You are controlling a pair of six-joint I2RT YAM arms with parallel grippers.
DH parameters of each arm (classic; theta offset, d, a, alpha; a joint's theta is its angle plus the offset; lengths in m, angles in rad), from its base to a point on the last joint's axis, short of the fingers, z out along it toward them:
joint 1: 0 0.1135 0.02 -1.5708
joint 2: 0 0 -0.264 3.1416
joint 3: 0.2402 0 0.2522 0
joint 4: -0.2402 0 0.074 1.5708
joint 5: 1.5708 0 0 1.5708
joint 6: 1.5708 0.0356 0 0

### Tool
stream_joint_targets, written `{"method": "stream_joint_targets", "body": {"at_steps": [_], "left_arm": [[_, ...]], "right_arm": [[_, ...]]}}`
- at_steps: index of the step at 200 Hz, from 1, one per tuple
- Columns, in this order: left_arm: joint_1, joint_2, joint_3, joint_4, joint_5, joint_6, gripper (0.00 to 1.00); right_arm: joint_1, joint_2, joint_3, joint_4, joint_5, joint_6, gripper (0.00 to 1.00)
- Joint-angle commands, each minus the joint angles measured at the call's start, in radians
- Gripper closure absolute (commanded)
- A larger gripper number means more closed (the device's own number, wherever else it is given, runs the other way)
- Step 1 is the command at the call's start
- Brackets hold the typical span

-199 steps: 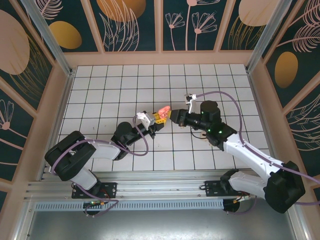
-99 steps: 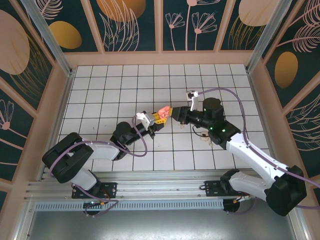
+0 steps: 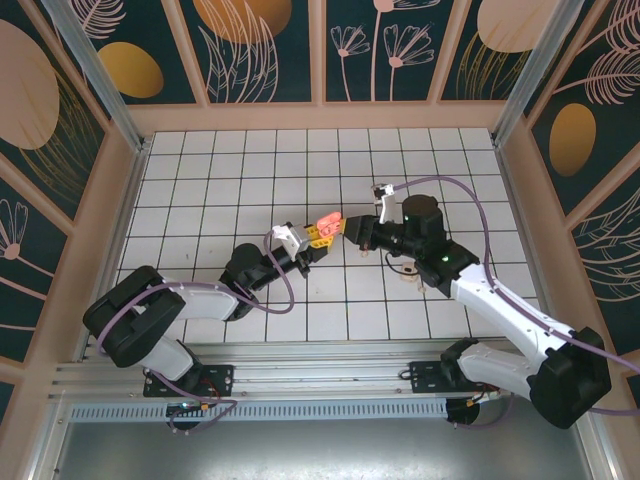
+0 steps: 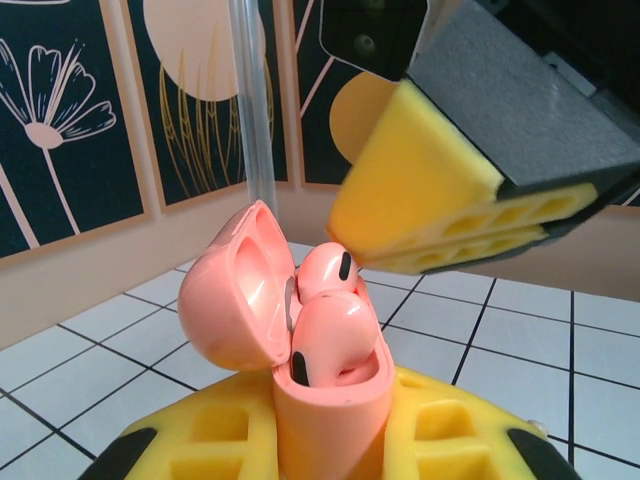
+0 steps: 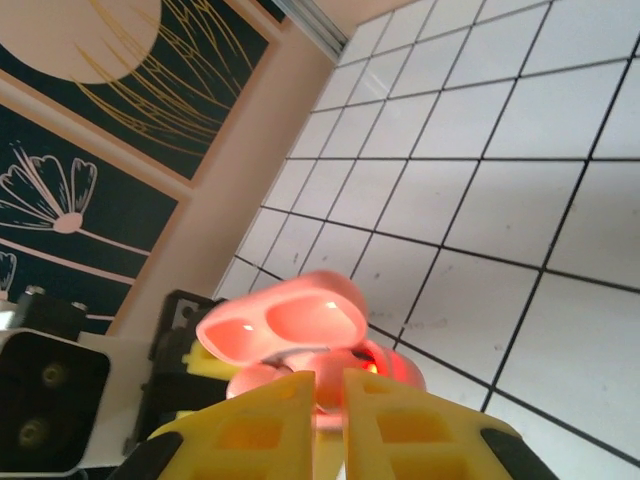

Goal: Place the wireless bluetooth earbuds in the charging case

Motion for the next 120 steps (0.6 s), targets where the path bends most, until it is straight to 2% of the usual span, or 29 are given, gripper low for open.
{"method": "stream_joint_targets", "body": {"at_steps": [1, 29, 55, 120], "left_arm": [[-0.005, -0.022, 0.009, 0.017, 0.025, 0.023, 0.94], [-0.005, -0.028, 0.013, 0.009, 0.036, 0.027, 0.94], [-0.005, -0.044, 0.014, -0.021, 0.044, 0.039, 0.94], [-0.005, -0.101, 0.015, -0.139, 0.076, 0.078, 0.93]], "right_arm": [[-0.005, -0.001, -0.014, -0.06, 0.035, -0.034, 0.85], [-0.004, -0.008, 0.006, -0.077, 0.045, -0.06, 0.84], [-0.005, -0.037, 0.021, -0.079, 0.066, -0.098, 0.8], [-0.03, -0.132, 0.038, -0.086, 0.109, -0.277, 0.59]]}}
